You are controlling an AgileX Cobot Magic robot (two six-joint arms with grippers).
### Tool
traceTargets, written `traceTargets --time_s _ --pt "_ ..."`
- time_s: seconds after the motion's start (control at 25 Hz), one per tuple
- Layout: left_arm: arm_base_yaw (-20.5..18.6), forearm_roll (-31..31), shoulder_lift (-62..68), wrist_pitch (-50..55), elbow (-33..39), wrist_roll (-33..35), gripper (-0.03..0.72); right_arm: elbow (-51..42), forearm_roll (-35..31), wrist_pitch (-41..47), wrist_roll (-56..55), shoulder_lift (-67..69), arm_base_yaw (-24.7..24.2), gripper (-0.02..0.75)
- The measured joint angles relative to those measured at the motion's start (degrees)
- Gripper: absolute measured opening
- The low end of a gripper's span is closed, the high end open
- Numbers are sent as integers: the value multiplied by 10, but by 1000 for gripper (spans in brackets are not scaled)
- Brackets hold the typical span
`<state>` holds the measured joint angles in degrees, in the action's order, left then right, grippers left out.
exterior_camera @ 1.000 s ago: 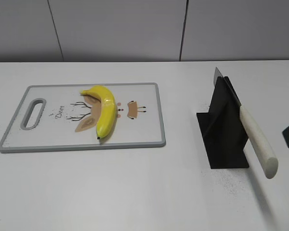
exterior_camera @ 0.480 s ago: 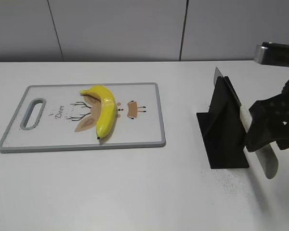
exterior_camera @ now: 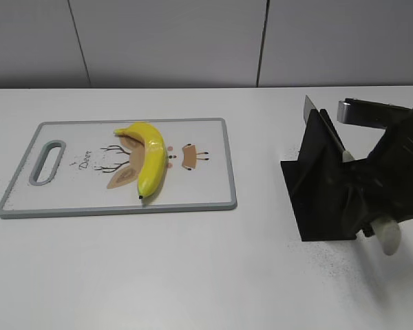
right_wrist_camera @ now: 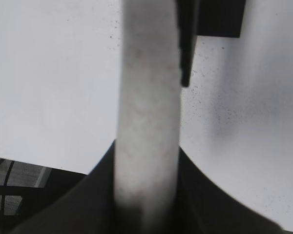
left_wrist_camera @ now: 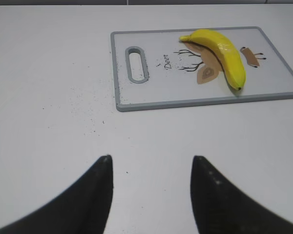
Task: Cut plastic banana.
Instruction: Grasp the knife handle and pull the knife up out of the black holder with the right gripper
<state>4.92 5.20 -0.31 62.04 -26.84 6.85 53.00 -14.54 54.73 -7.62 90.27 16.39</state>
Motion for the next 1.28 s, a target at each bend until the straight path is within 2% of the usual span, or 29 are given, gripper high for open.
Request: traceTargets --time_s 0.36,0.88,1.28 --pt "0 0 0 0 0 0 495 30 -8 31 -15 -8 1 173" --pt "0 0 0 0 0 0 494 44 19 54 -56 -123 1 169" --pt "0 0 0 -12 -5 1 489 152 38 81 -44 -147 1 168"
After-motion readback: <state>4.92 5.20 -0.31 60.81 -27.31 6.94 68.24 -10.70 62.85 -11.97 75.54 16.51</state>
